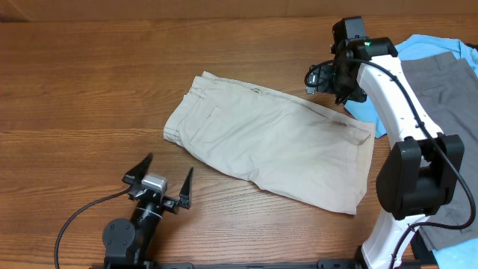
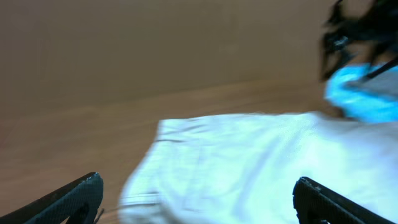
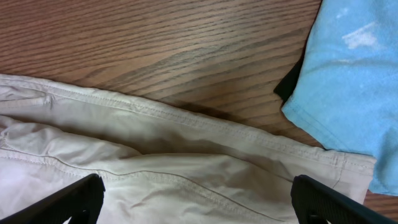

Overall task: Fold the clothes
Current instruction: 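Reach the left gripper to the shorts' left edge and press down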

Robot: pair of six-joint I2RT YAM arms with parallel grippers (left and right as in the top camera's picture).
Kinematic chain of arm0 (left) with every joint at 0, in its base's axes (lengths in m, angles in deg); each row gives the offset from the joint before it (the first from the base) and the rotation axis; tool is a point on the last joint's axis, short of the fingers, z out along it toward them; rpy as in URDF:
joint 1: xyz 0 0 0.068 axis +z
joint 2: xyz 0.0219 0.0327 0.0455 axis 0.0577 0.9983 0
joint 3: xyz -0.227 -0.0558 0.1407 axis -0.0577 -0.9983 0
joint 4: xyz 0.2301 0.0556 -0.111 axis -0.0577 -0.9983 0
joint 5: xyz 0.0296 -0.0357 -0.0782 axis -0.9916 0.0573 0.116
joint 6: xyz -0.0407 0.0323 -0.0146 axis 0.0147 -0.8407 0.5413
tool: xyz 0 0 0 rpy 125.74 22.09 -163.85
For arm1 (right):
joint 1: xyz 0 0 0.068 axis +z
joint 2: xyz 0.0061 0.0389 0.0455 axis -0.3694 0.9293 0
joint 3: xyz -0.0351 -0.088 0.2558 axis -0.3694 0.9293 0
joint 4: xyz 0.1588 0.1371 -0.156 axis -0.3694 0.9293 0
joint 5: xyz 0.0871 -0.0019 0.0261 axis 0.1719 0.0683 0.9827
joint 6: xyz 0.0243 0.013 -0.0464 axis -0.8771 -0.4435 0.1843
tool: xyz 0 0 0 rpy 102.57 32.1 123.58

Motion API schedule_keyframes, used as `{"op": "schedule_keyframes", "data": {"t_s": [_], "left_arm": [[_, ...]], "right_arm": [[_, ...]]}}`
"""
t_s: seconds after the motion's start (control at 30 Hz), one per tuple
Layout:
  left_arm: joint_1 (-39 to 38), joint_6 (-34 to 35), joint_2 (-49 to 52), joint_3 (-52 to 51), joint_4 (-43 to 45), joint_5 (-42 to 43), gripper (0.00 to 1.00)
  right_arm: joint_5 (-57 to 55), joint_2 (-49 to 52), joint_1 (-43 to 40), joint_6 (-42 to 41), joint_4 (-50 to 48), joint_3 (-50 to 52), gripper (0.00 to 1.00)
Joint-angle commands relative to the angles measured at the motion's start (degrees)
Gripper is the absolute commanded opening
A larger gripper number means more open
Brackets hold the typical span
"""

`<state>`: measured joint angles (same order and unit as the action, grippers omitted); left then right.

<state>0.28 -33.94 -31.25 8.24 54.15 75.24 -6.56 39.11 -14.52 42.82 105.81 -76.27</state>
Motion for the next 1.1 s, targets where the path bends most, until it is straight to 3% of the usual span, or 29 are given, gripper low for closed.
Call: {"op": "schedule_keyframes", "data": {"t_s": [0.0, 0.23, 0.43, 0.57, 0.7, 0.83, 0.93, 1.07], "left_arm": [[-0.42, 13.00, -0.59, 3.34, 0.44, 7.30, 1.00], [-0.42, 18.71, 2.69, 17.59, 0.46, 8.02, 1.00], [-0.42, 20.48, 20.09, 36.39, -6.29, 13.14, 1.00], [-0.44, 19.28, 38.84, 54.29, -20.52, 16.72, 1.00], [-0.52, 14.67, 59.63, 76.91, -44.76, 17.16, 1.00], [-2.12, 11.65, 78.44, 95.47, -66.31, 10.25, 1.00], [-3.50, 11.65, 88.63, 101.24, -73.99, 8.33, 1.00], [-4.11, 8.07, 98.09, 101.20, -76.26, 8.24, 1.00]], "right_arm": [[-0.37, -1.79, -0.07, -0.04, -0.20, -0.20, 1.00], [-0.37, -1.79, -0.07, -0.04, -0.20, -0.20, 1.00], [-0.37, -1.79, -0.07, -0.04, -0.20, -0.20, 1.00], [-0.37, -1.79, -0.07, -0.04, -0.20, -0.20, 1.00], [-0.37, -1.79, -0.07, -0.04, -0.20, -0.20, 1.00], [-0.37, -1.79, -0.07, -0.04, -0.20, -0.20, 1.00], [-0.37, -1.79, -0.07, -0.04, -0.20, -0.20, 1.00], [-0.37, -1.79, -0.07, -0.04, -0.20, -0.20, 1.00]]}}
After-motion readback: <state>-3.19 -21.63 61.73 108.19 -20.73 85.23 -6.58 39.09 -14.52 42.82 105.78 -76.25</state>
